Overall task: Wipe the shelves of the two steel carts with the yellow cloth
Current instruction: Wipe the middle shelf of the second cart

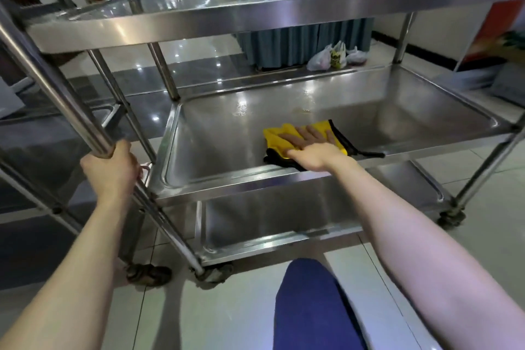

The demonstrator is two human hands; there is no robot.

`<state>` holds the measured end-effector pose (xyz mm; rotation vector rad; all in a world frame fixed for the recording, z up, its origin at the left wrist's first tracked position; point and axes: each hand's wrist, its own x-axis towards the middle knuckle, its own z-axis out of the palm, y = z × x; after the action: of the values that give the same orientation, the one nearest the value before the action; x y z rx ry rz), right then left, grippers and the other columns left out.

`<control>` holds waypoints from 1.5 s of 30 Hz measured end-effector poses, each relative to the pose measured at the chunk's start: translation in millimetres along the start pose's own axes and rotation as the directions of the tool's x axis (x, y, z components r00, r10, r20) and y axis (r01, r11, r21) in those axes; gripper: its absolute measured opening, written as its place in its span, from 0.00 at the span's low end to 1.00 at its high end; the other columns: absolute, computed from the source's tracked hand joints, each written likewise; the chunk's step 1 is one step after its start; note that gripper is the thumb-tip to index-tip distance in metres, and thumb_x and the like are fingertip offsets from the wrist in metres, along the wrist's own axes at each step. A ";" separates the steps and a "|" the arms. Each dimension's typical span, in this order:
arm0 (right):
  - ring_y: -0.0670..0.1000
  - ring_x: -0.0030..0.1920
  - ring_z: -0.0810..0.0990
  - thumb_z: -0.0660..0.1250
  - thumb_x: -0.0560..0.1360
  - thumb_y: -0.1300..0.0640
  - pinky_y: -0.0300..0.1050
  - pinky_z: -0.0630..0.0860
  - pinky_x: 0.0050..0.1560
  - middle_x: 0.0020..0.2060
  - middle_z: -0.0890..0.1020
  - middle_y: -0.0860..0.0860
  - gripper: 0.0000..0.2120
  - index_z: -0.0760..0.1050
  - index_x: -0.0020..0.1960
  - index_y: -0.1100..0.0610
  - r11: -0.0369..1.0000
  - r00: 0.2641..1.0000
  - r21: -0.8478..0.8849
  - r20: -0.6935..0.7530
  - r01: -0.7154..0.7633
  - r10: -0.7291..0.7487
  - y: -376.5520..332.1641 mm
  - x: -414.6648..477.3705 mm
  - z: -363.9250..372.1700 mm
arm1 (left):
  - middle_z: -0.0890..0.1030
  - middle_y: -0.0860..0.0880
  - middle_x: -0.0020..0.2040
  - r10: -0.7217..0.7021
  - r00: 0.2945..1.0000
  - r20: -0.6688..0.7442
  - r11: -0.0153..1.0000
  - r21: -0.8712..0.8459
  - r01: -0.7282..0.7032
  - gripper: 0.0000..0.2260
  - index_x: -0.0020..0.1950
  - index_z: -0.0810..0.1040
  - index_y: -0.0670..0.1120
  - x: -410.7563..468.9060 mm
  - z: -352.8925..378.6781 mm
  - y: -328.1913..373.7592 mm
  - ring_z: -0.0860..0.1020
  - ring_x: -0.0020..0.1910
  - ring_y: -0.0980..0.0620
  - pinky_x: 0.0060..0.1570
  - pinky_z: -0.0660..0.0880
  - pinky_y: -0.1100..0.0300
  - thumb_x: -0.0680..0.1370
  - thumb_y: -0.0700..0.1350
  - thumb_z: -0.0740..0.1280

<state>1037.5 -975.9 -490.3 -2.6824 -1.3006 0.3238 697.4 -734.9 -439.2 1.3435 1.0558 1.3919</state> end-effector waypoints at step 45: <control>0.54 0.87 0.49 0.46 0.81 0.28 0.74 0.44 0.81 0.87 0.51 0.46 0.33 0.52 0.84 0.32 0.998 0.987 -0.025 -0.153 -0.055 0.051 37.0 -34.8 -2.6 | 0.81 0.36 0.59 0.251 0.677 0.692 0.530 0.487 -0.694 0.15 0.62 0.80 0.42 -155.5 156.7 -9.3 0.79 0.59 0.33 0.60 0.75 0.41 0.87 0.51 0.61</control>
<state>1045.2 -1026.2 -491.4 -2.7082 -1.2013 0.1033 854.4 -885.8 -476.7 2.6537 0.8515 0.7998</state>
